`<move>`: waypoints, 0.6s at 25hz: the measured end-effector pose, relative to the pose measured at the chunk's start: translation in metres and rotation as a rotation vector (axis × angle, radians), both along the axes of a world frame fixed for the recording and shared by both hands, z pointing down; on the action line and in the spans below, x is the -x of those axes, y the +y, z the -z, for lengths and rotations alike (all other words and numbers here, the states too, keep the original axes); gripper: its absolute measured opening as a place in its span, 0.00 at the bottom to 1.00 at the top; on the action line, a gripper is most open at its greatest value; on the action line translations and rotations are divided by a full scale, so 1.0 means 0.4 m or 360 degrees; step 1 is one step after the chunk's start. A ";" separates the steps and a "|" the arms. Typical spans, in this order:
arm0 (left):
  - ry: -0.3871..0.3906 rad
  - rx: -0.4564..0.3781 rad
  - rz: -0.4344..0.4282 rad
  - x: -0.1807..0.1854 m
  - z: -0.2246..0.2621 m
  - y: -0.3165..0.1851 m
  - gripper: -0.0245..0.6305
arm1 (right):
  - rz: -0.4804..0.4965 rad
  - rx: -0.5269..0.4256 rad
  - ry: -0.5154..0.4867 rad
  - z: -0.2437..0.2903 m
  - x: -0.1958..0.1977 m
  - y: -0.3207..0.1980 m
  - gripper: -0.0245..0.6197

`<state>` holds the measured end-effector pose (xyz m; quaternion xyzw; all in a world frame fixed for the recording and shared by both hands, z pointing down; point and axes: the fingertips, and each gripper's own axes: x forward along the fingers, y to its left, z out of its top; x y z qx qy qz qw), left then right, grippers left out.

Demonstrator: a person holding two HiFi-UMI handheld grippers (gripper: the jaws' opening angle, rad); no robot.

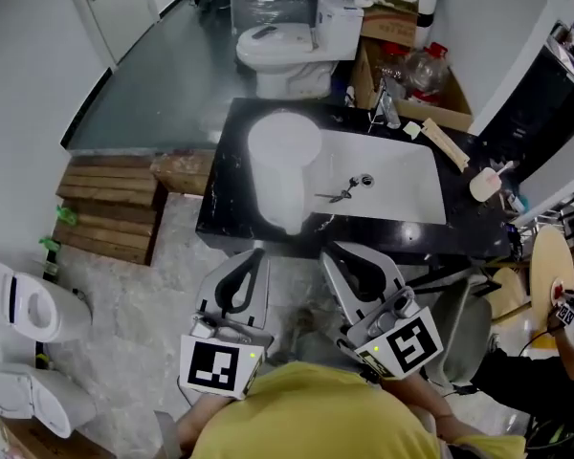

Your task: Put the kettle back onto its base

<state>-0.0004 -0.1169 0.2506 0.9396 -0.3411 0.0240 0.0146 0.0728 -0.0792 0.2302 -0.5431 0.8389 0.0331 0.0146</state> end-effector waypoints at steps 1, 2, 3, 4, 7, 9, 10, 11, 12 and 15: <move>0.0003 -0.0007 -0.0026 0.013 0.005 0.020 0.05 | -0.0036 -0.0007 0.0011 0.011 0.018 0.023 0.10; 0.0008 -0.0011 -0.0053 0.025 0.008 0.041 0.05 | -0.0072 -0.0013 0.0020 0.019 0.037 0.045 0.10; 0.0013 -0.0014 -0.0077 0.039 0.011 0.061 0.05 | -0.0108 -0.0016 0.0029 0.024 0.055 0.068 0.10; 0.0019 -0.0016 -0.0096 0.053 0.013 0.081 0.05 | -0.0141 -0.0017 0.0040 0.025 0.073 0.092 0.10; 0.0046 -0.0029 -0.0127 0.098 0.019 0.140 0.05 | -0.0233 -0.0031 0.0059 0.028 0.120 0.163 0.10; 0.0062 -0.0029 -0.0135 0.123 0.019 0.180 0.05 | -0.0291 -0.0067 0.0038 0.046 0.144 0.205 0.09; 0.0066 -0.0025 -0.0138 0.134 0.018 0.200 0.05 | -0.0311 -0.0079 0.0033 0.053 0.155 0.225 0.09; 0.0069 -0.0019 -0.0143 0.143 0.017 0.221 0.05 | -0.0323 -0.0082 0.0038 0.055 0.166 0.245 0.09; 0.0070 -0.0014 -0.0147 0.151 0.016 0.240 0.05 | -0.0331 -0.0078 0.0042 0.054 0.176 0.265 0.09; 0.0081 -0.0007 -0.0147 0.176 0.014 0.288 0.05 | -0.0344 -0.0039 0.0054 0.047 0.200 0.314 0.09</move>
